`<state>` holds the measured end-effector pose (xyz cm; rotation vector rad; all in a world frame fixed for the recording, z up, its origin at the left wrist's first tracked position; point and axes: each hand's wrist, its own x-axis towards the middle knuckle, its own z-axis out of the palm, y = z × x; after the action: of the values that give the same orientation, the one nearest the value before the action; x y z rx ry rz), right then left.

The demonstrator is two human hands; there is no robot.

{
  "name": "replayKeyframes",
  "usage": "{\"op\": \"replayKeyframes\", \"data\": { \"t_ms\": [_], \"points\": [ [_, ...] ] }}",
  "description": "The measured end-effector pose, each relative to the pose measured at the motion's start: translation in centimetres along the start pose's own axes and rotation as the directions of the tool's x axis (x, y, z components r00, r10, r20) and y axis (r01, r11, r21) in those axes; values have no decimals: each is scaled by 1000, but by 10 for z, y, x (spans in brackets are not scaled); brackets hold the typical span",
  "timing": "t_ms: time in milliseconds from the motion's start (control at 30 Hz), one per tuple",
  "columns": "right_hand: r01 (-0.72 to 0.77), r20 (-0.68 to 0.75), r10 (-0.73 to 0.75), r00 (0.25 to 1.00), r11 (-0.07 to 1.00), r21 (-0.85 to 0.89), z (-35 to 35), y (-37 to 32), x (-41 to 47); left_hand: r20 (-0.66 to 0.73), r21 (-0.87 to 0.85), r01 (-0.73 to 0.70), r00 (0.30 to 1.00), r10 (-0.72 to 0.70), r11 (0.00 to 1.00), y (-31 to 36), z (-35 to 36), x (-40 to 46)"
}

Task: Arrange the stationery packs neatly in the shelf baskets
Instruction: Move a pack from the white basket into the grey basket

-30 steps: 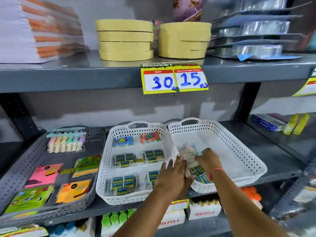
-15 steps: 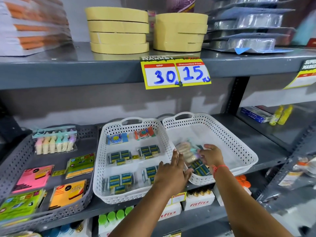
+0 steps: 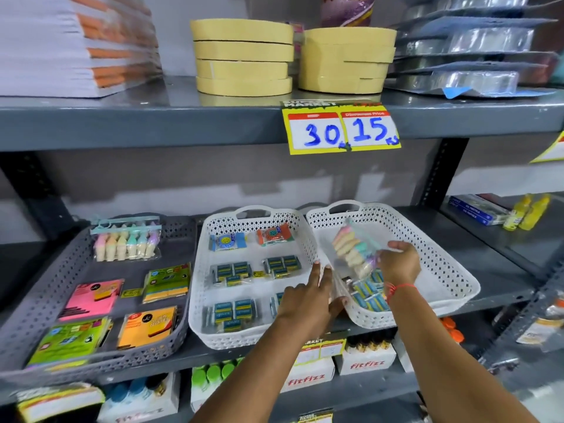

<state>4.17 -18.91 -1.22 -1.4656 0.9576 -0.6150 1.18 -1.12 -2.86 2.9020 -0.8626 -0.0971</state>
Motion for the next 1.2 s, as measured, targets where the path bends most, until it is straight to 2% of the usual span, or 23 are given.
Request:
{"op": "replayKeyframes", "data": {
  "t_ms": [167,267,333,367,533,633,767,867,1033,1100,1200],
  "points": [
    [148,-29,-145,989,976,157,30,-21,-19,-36,32,22,999,-21,999,-33,-7,-25],
    [164,116,-199,973,953,254,57,-30,-43,-93,45,40,995,-36,998,-58,-8,-43],
    [87,259,-203,944,914,397,75,-33,-62,-123,57,73,990,-66,996,-75,-7,-56],
    [50,324,-198,925,909,413,84,-34,-74,-137,57,97,987,-88,994,-85,-7,-64],
    [-52,571,-211,794,911,409,122,-27,-125,-103,69,258,963,-250,964,-136,-15,-99],
    [-47,646,-190,739,943,330,143,-21,-150,-51,87,367,930,-364,926,-162,-18,-119],
    [-50,712,-179,678,956,288,169,-12,-178,-27,127,428,903,-428,895,-184,-12,-145],
    [-50,732,-191,654,955,294,189,-5,-194,-93,121,446,894,-438,887,-200,-12,-160],
    [89,731,-231,643,970,228,224,-4,-211,-151,73,535,840,-521,842,-241,-20,-186],
    [156,719,-215,661,977,148,241,-4,-217,-131,34,566,820,-558,824,-255,-21,-192],
    [222,673,-218,707,972,82,261,3,-221,-89,-3,546,834,-545,837,-263,-20,-193]
  ]
}}
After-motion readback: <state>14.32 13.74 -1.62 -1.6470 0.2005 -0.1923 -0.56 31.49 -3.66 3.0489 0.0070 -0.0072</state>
